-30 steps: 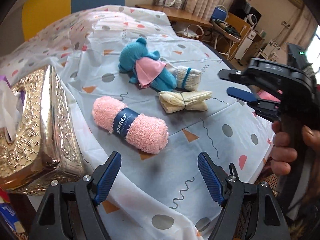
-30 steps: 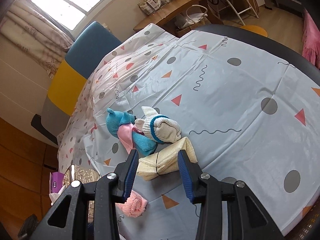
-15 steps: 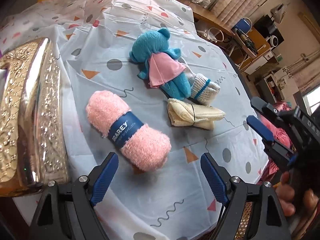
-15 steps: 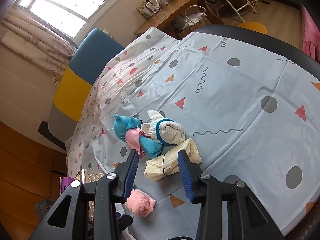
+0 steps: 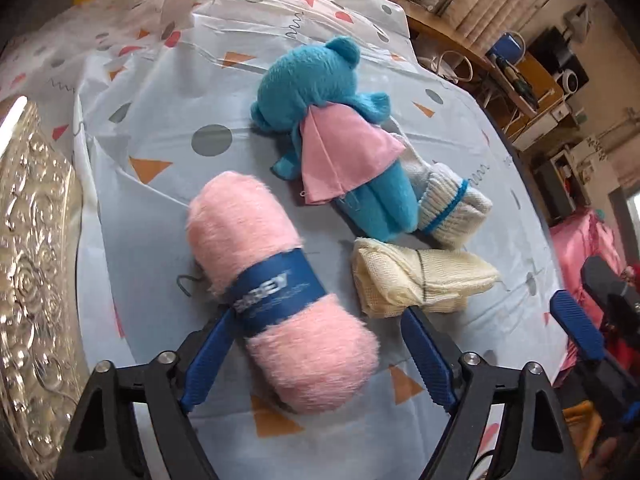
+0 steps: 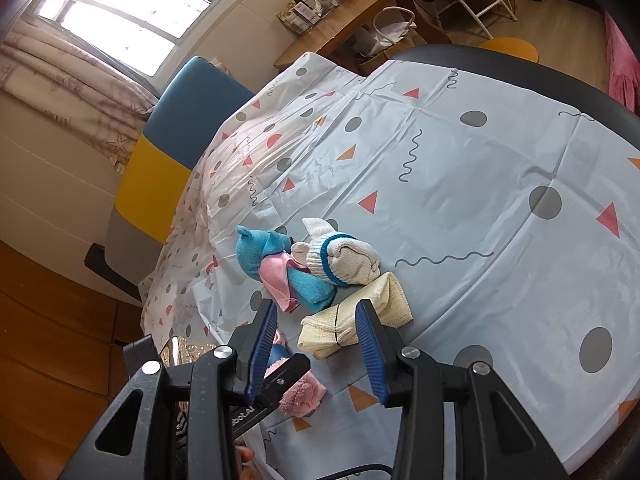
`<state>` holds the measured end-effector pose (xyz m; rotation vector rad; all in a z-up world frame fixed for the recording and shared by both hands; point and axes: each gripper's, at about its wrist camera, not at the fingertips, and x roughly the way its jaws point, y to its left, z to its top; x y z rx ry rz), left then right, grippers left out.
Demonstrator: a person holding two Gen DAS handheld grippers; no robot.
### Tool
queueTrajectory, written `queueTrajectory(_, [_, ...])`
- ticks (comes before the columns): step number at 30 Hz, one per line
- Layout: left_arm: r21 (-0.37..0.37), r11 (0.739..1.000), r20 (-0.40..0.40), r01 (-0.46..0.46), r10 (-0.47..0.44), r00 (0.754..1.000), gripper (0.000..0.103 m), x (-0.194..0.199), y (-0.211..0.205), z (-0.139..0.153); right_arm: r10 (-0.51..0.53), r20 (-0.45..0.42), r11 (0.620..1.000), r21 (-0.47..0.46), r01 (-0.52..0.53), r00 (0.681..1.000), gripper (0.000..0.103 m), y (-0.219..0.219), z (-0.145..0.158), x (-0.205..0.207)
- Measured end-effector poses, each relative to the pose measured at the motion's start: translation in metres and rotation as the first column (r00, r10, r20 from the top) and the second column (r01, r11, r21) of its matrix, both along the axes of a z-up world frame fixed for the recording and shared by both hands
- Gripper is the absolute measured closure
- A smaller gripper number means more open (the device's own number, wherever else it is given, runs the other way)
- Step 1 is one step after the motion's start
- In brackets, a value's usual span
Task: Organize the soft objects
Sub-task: 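Grasp the pink towel roll around its blue band with the left gripper, then grasp the beige mesh cloth bundle with the right gripper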
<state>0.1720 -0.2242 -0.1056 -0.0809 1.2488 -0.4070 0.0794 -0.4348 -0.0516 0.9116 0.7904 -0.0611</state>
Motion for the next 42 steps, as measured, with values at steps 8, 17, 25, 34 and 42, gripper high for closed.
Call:
queueTrajectory(8, [0.011,0.997,-0.005,-0.079,0.079,0.997,0.024,0.017,0.012,-0.006,0.008,-0.033,1.0,-0.018,-0.008,0.999,0.061,0.004,-0.006,0.005])
queueTrajectory(17, [0.105,0.986,0.116,0.128,-0.14,0.983,0.06,-0.019,0.007,-0.005,0.028,-0.087,0.998,-0.055,-0.032,0.996,0.061,0.009,-0.016,0.01])
queueTrajectory(25, [0.183,0.957,0.207,0.226,-0.262,0.943,0.059,-0.054,0.008,-0.011,0.233,-0.16,0.937,-0.227,-0.265,0.959,0.061,0.045,-0.008,0.033])
queueTrajectory(34, [0.161,0.961,0.226,0.226,-0.259,0.939,0.059,-0.062,0.019,-0.008,0.395,-0.359,0.765,-0.381,-0.519,0.845,0.061,0.073,-0.031,0.105])
queueTrajectory(42, [0.137,0.964,0.222,0.227,-0.254,0.941,0.059,-0.06,0.019,-0.012,0.454,-0.383,0.804,-0.214,-0.555,0.804,0.061,0.048,-0.05,0.082])
